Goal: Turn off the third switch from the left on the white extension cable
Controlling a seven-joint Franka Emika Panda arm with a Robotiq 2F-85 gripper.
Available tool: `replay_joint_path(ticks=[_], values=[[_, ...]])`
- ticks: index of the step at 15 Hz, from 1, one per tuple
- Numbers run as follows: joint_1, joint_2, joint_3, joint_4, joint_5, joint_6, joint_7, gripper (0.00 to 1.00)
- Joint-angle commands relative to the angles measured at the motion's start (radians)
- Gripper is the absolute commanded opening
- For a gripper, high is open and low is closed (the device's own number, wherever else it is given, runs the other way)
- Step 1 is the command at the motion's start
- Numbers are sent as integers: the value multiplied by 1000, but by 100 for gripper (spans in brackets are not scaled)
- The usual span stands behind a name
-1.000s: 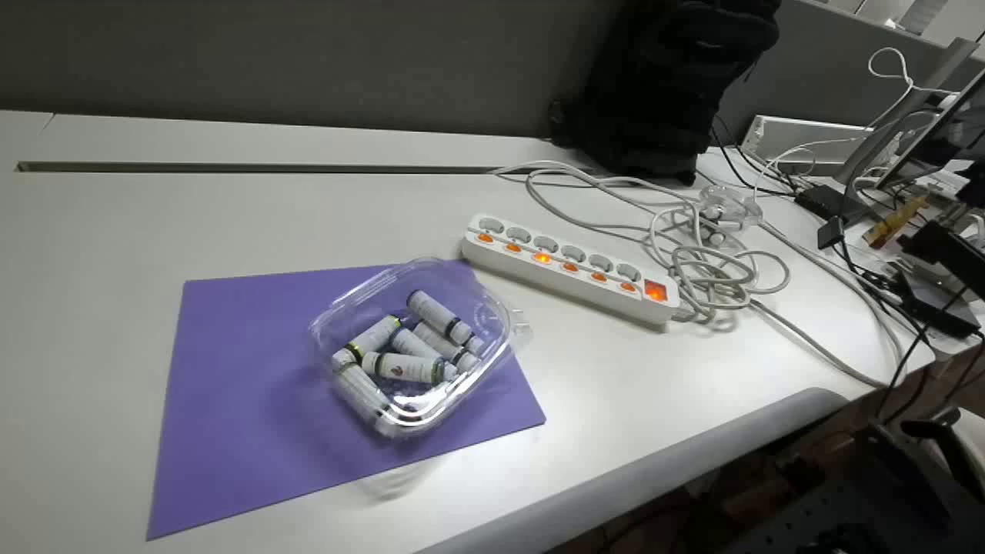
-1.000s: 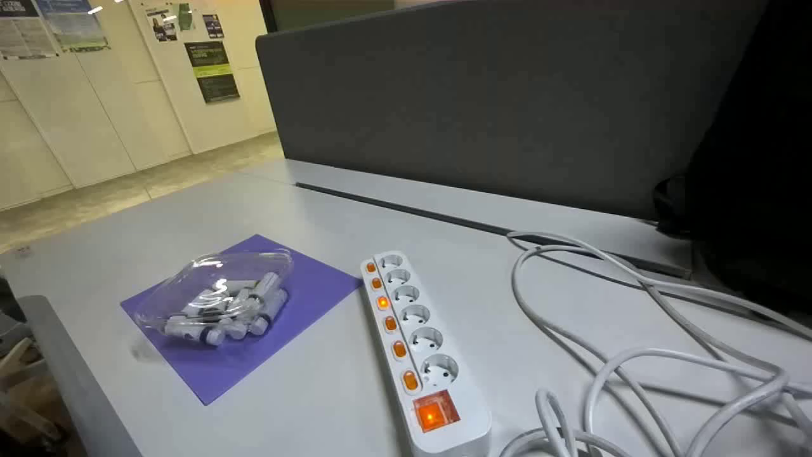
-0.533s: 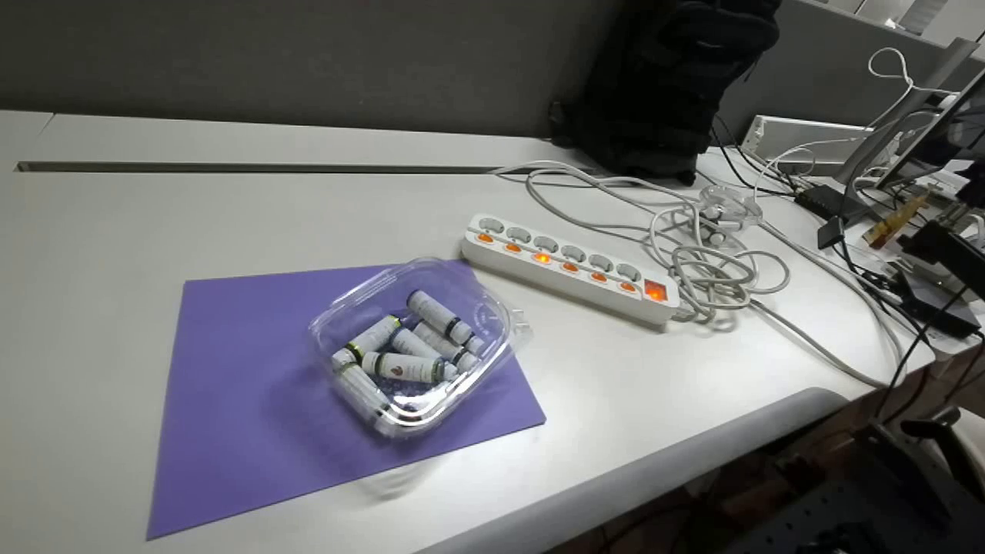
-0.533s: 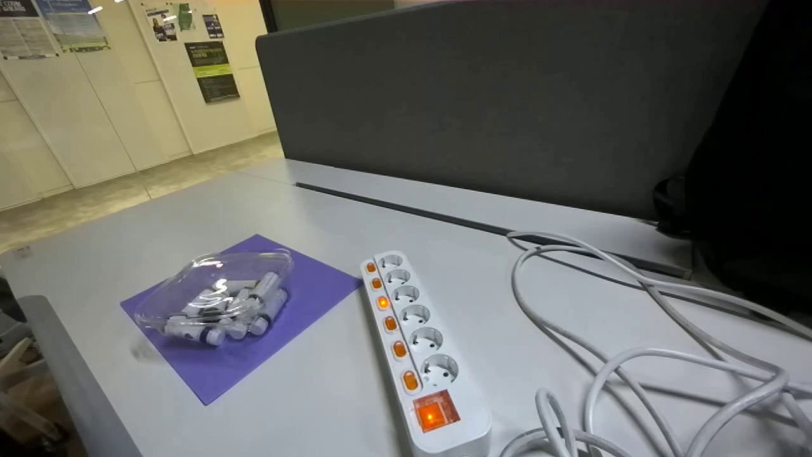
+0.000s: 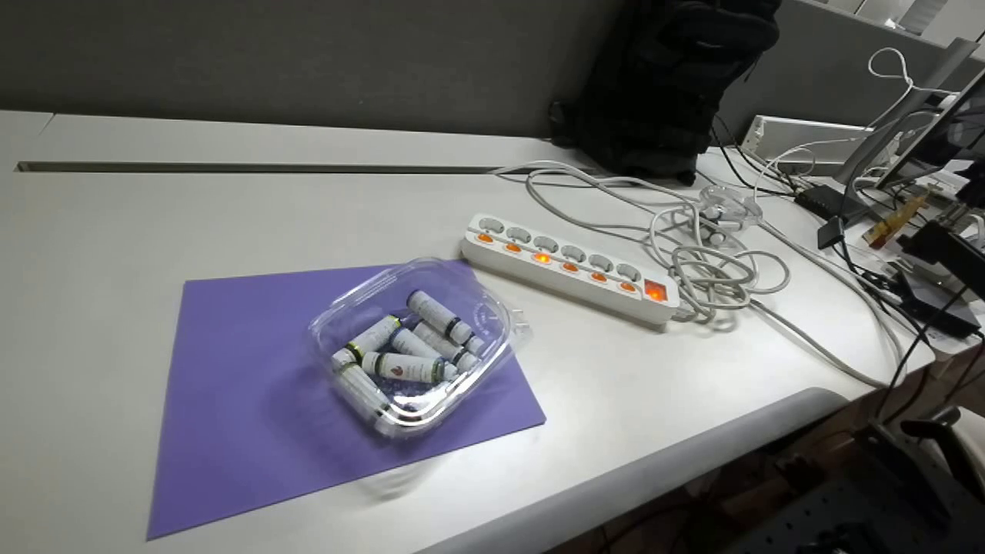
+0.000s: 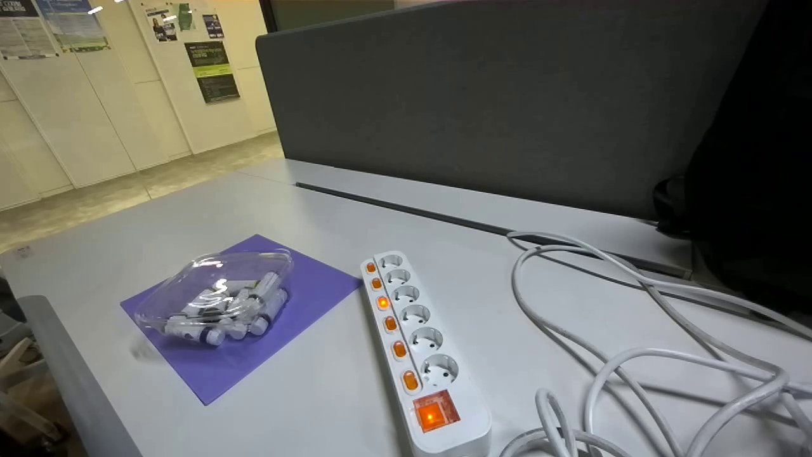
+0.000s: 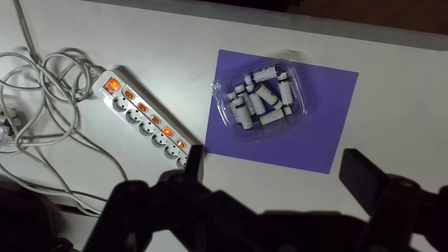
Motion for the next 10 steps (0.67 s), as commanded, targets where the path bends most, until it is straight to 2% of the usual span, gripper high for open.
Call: replay_joint_path(ticks=[1, 4, 10], values=[[15, 2, -12, 2, -5, -2, 5, 100], [-9, -12, -29, -51, -39, 78, 18, 100], [-86, -11, -86, -185, -127, 347, 76, 100]])
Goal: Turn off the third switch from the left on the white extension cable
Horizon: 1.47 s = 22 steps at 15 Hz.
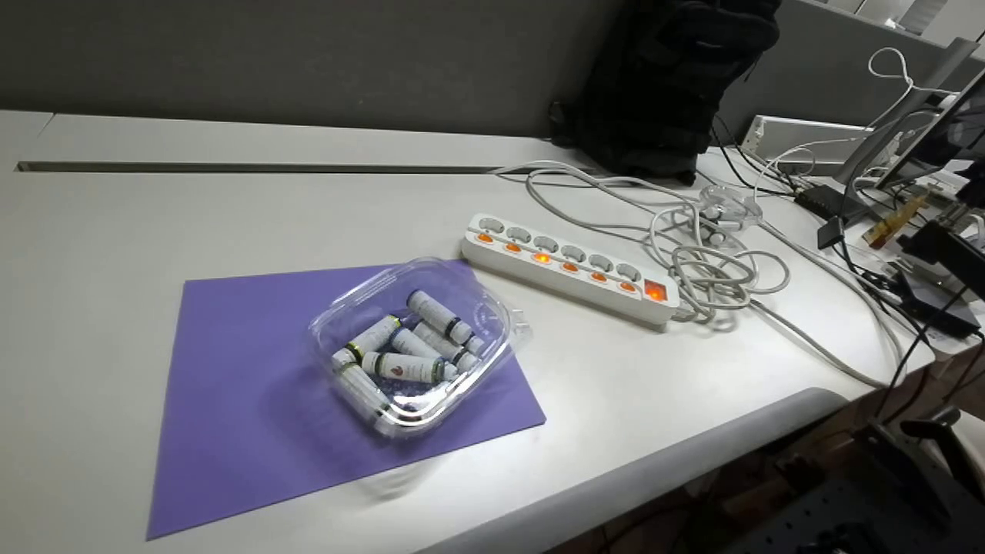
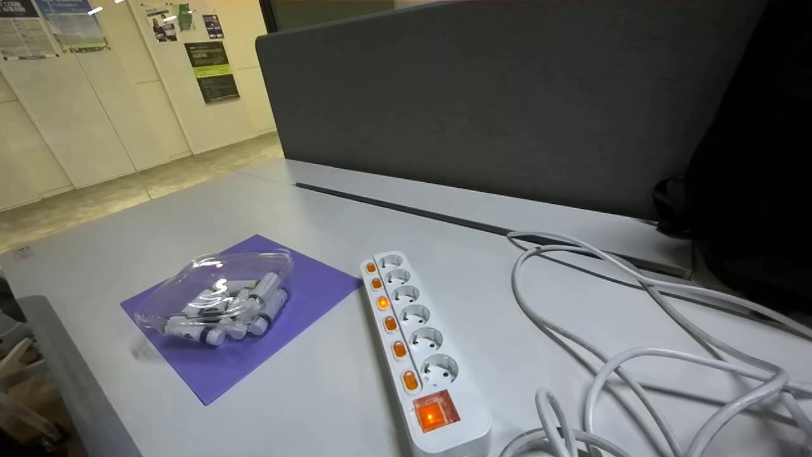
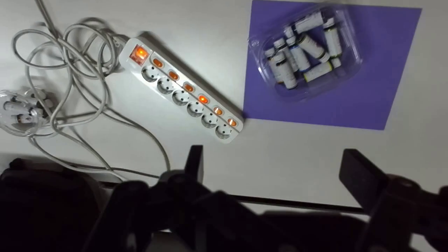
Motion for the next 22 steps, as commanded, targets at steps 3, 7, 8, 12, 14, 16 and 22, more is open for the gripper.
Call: replay_joint_path(ticks=[3, 7, 8, 12, 14, 16, 22], values=[[-60, 25, -44, -100, -50, 197, 78, 75], [-89, 89, -53, -123, -79, 320, 104, 53], [-91, 109, -61, -122, -72, 345, 101, 45], [-94, 208, -106, -109, -30, 414, 63, 19], [-84, 190, -109, -124, -37, 403, 57, 30], [-86, 223, -126, -124, -23, 418, 53, 15], [-96, 267, -138, -118, -17, 435, 75, 0]])
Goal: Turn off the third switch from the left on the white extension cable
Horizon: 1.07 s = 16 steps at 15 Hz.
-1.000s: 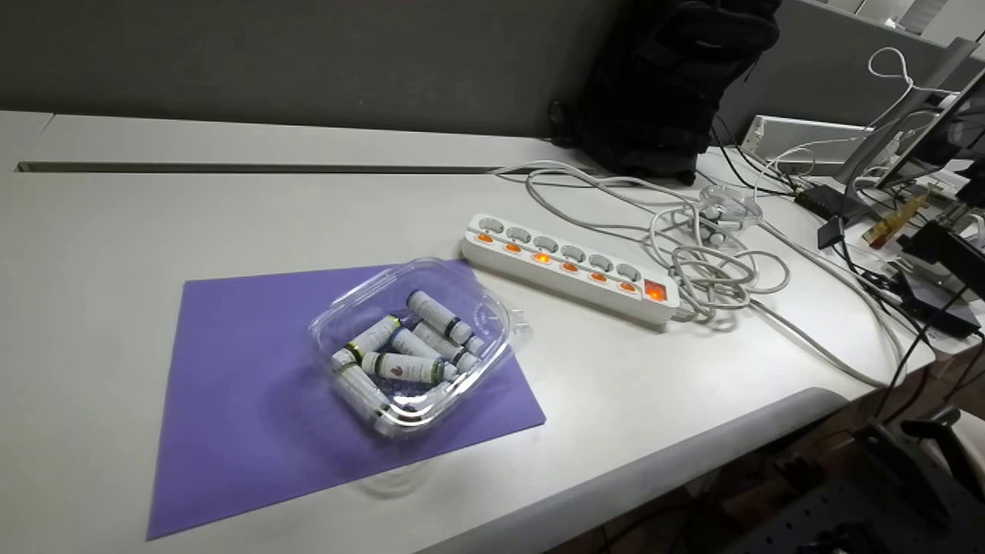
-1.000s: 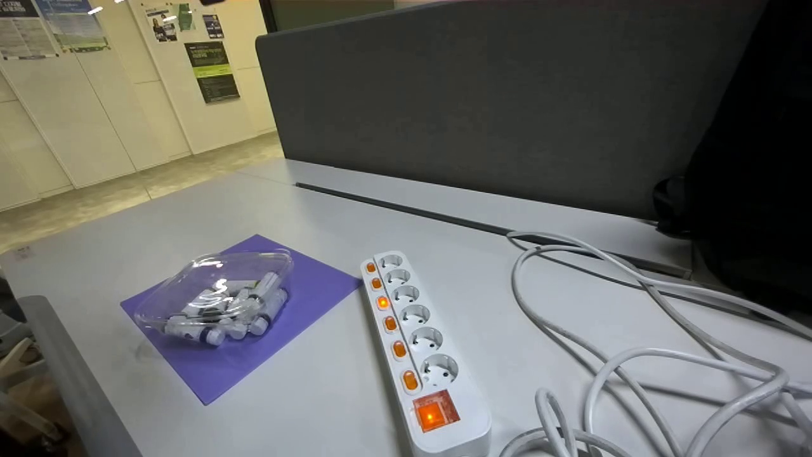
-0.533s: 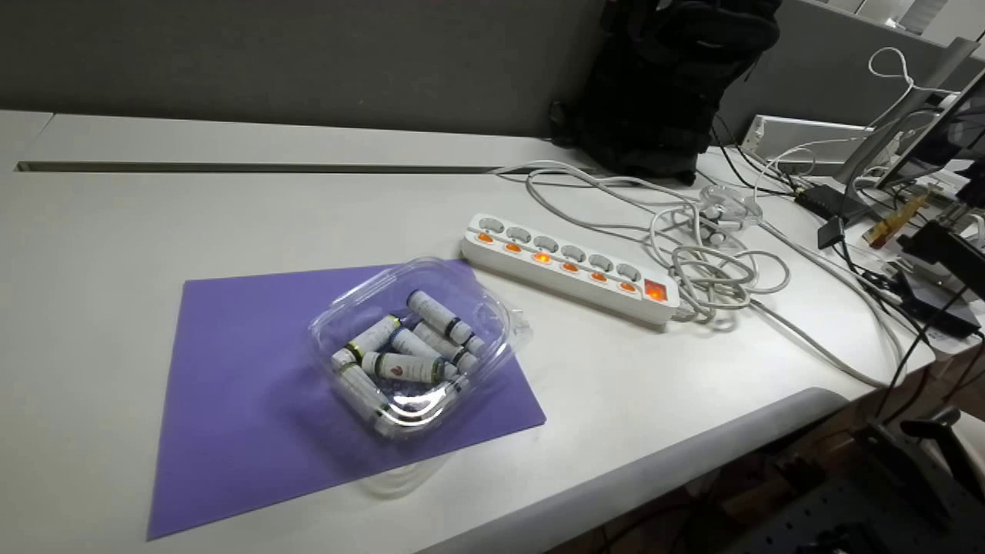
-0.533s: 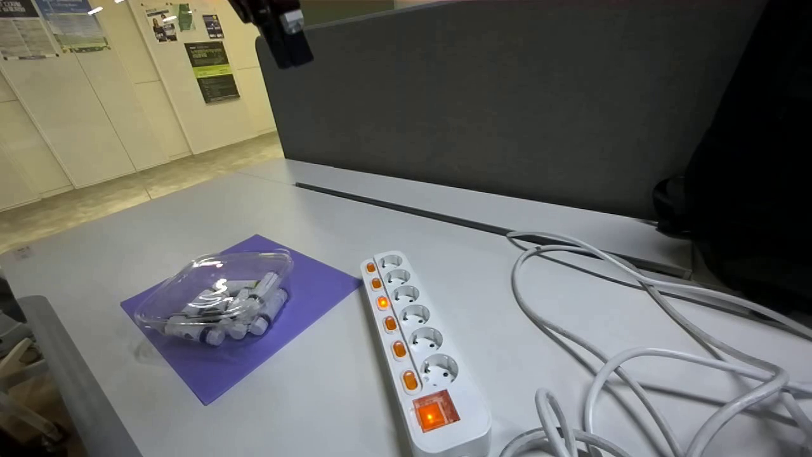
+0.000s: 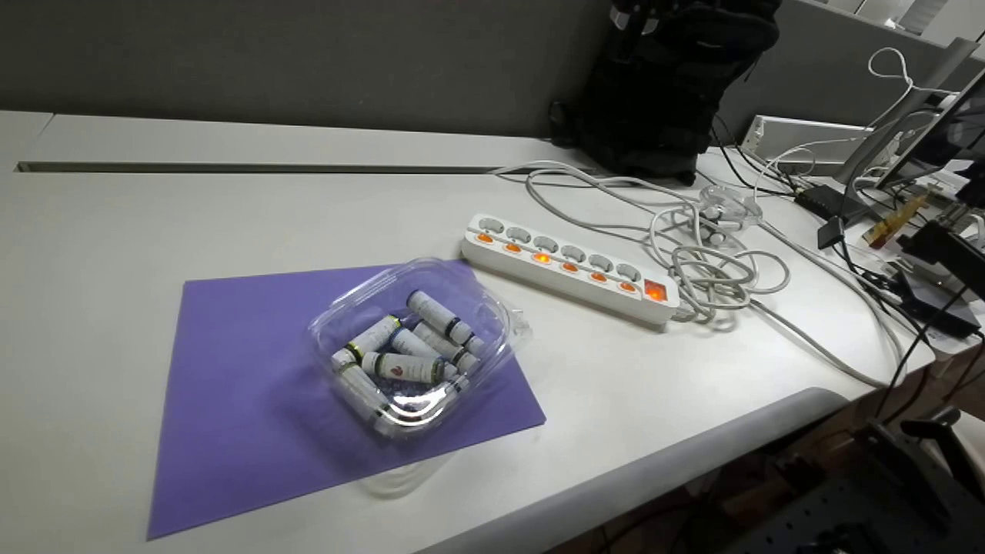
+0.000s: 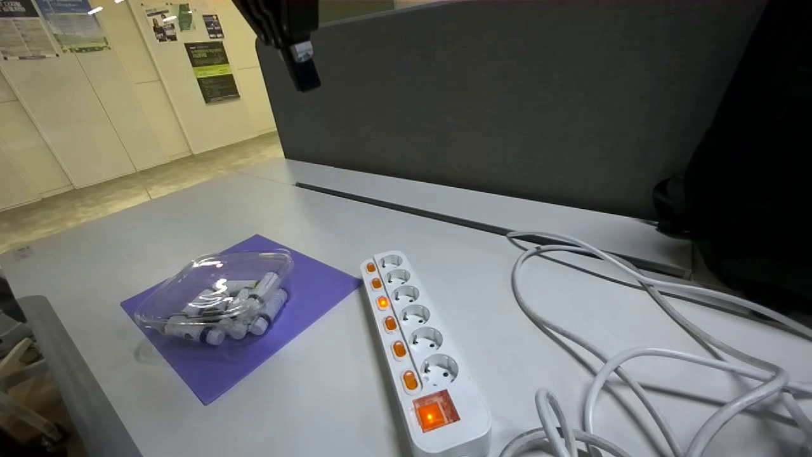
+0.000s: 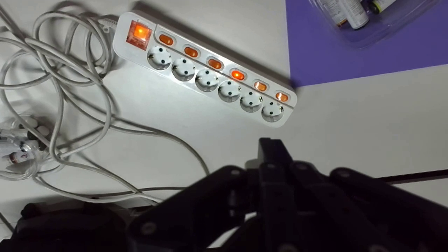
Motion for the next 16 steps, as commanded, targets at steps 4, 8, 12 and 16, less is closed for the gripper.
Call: replay_joint_path(ticks=[4, 8, 12, 16], values=[[-14, 144, -51, 41, 5, 18, 5, 0], [-15, 259, -81, 69, -17, 70, 16, 0], [1, 363, -100, 94, -34, 133, 30, 0], [19, 456, -115, 122, -34, 163, 28, 0]])
